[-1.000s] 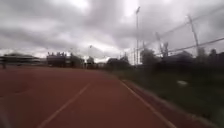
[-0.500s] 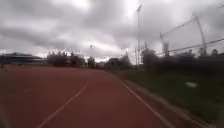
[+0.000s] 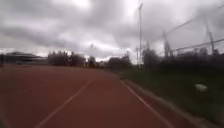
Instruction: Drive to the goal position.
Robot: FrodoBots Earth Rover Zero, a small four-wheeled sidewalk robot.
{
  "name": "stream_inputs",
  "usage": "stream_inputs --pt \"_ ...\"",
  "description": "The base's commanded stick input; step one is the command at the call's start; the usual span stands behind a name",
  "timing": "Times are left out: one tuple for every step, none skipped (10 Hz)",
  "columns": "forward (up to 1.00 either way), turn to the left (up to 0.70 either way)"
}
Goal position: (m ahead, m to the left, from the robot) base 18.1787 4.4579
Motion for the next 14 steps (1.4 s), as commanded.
stream_inputs --pt "0.70 0.00" --pt "0.70 0.00" --pt "0.70 0.00" --pt "0.70 0.00" --pt "0.70 0.00" --pt "0.70 0.00" --pt "0.70 0.00" --pt "0.70 0.00" --pt "0.70 0.00" --pt "0.70 0.00" --pt "0.70 0.00" --pt "0.70 0.00" --pt "0.70 0.00" --pt "0.70 0.00"
